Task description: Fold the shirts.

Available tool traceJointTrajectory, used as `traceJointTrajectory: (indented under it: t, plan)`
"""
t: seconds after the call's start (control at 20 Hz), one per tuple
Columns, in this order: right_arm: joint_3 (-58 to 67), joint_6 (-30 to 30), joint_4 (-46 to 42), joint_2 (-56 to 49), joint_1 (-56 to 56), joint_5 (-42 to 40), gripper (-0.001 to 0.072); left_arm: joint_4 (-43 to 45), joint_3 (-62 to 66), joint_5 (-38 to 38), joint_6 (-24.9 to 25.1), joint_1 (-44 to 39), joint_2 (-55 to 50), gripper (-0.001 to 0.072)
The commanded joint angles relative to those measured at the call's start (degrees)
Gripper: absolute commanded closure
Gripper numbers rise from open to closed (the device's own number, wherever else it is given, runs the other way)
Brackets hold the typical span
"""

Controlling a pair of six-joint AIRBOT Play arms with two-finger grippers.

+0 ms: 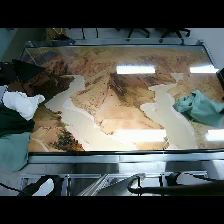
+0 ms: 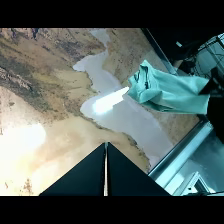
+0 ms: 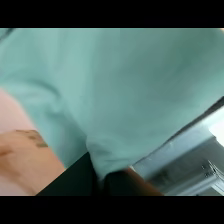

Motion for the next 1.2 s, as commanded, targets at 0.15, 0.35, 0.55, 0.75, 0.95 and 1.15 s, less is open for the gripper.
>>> traceJointTrajectory:
  t: [0.15,0.35,0.55,0.75,0.95,1.15]
  plan:
    - [-19.76,3.06,-17.64,4.55,-0.2,-0.39,0.0693,0.04,-0.02,-1.51,0.11,-0.04,0.0,0.0695]
    - [-21.35,2.99,-18.03,3.8,-0.17,-1.53,0.0189,0.07,-0.02,-1.6,0.11,-0.04,0.0,0.0695]
    - [-15.82,1.09,-16.74,3.76,0.04,-5.01,0.0274,0.04,-0.02,-0.76,0.09,-0.02,0.0,0.0695]
    - [-7.96,-0.04,0.02,4.33,0.13,-11.8,0.0357,0.04,-0.02,1.46,0.09,-0.04,0.02,0.0695]
    - [-8.13,-4.35,13.92,5.4,6.62,-14.8,0.0693,0.59,-0.04,1.27,0.11,-0.04,0.07,0.0696]
    - [-12.92,-6.23,13.86,9.53,23.02,-18.05,0.0695,0.68,-6.38,0.26,0.09,-0.04,3.04,0.0696]
